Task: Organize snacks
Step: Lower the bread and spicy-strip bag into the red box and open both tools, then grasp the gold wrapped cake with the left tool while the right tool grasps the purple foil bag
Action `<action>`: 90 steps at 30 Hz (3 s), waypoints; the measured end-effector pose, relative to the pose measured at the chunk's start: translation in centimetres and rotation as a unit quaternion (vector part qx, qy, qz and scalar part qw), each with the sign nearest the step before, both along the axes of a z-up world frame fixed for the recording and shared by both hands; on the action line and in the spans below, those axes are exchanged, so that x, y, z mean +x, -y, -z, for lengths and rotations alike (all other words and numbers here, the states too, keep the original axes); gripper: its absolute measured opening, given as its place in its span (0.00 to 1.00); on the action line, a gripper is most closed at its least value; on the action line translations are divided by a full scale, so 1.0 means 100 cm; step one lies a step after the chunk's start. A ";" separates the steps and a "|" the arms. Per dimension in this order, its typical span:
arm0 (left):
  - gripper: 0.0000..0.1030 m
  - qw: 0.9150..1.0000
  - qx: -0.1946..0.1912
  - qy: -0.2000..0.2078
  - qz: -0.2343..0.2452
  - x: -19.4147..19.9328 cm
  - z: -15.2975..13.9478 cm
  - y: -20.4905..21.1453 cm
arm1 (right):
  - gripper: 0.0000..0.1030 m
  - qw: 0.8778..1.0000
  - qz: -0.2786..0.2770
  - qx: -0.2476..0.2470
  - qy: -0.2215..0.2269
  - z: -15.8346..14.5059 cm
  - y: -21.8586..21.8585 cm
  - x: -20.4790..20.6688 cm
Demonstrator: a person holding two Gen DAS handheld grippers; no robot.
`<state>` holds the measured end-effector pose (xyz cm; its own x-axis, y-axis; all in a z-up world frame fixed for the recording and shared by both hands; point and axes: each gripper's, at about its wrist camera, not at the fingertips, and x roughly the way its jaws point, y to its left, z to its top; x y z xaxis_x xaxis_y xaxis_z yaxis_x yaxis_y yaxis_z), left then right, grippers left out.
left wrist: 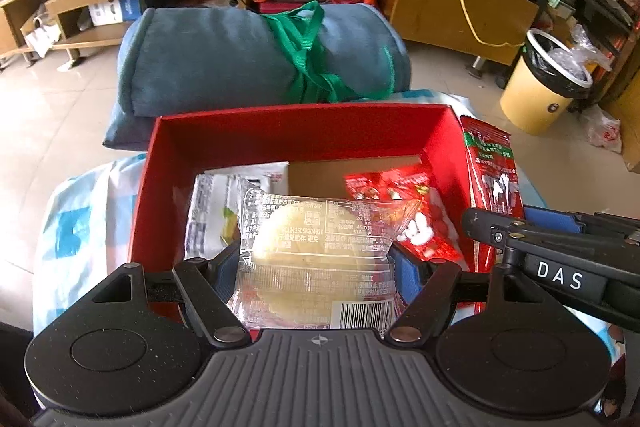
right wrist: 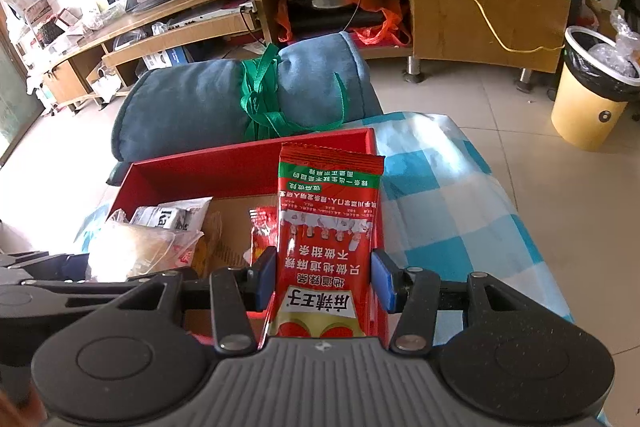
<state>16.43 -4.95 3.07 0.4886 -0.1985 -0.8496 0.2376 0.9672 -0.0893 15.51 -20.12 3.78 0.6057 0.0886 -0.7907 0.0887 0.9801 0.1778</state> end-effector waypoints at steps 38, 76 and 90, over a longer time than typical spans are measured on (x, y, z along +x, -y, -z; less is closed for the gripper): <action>0.84 0.999 0.026 -0.008 -0.018 0.038 0.023 -0.009 | 0.44 1.000 -0.011 -0.011 -0.018 0.030 -0.011 0.040; 0.86 1.000 -0.013 -0.002 0.012 0.005 0.003 0.000 | 0.48 1.000 0.024 0.005 -0.003 0.006 0.014 -0.003; 0.87 0.999 -0.016 -0.010 0.035 -0.038 0.006 0.002 | 0.53 1.000 0.018 0.001 -0.025 0.012 0.010 -0.063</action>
